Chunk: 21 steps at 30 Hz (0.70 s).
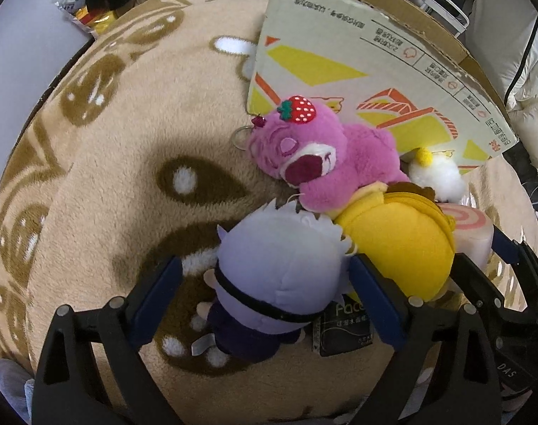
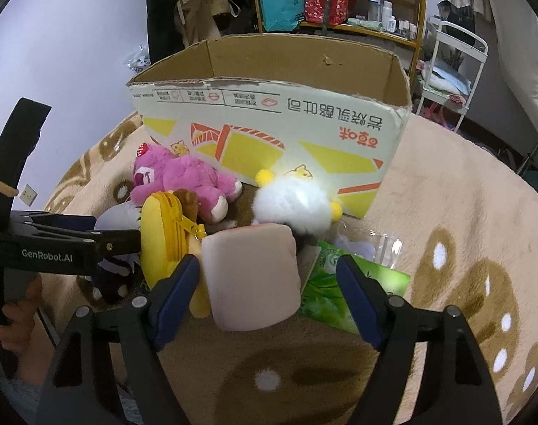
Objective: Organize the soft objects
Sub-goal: 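Lower the left tool onto the white-haired doll while the right tool approaches the pink cushion, then close the left tool on the doll while the right tool grips the pink cushion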
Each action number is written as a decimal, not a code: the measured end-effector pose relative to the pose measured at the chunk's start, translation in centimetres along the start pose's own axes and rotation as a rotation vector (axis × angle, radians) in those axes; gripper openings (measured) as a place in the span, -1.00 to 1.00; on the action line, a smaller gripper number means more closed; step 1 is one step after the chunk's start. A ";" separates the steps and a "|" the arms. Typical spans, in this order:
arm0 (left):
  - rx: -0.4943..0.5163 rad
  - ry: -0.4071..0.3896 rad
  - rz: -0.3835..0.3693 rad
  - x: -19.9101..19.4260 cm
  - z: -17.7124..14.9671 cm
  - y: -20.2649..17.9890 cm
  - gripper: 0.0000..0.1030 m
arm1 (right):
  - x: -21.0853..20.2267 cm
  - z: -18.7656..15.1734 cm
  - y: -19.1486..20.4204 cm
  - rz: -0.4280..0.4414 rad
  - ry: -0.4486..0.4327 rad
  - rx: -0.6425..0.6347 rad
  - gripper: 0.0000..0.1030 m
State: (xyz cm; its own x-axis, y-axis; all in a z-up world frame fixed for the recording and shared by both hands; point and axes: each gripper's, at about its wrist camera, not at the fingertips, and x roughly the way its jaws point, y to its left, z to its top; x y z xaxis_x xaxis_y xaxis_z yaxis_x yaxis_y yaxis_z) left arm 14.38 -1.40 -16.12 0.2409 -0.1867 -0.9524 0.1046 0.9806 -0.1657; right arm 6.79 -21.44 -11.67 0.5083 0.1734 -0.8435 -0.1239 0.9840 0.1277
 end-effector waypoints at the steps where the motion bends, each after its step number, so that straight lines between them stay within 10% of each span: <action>1: 0.000 -0.008 0.008 -0.2 0.0 -0.2 0.81 | 0.1 0.0 0.0 0.001 0.001 0.000 0.62; 11: -0.022 0.002 -0.023 -0.7 -1.0 0.1 0.55 | 0.2 -0.2 0.1 0.046 0.024 0.013 0.10; 21: -0.015 0.013 -0.042 0.1 -1.5 0.1 0.33 | 0.1 -0.3 0.0 0.065 0.033 0.027 0.03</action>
State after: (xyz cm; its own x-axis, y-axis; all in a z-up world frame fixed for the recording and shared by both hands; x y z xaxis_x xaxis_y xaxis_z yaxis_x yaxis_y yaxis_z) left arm 12.96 -1.23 -16.65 0.2241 -0.2267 -0.9478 0.1003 0.9728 -0.2090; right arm 6.59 -21.39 -11.92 0.4718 0.2364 -0.8494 -0.1329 0.9714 0.1966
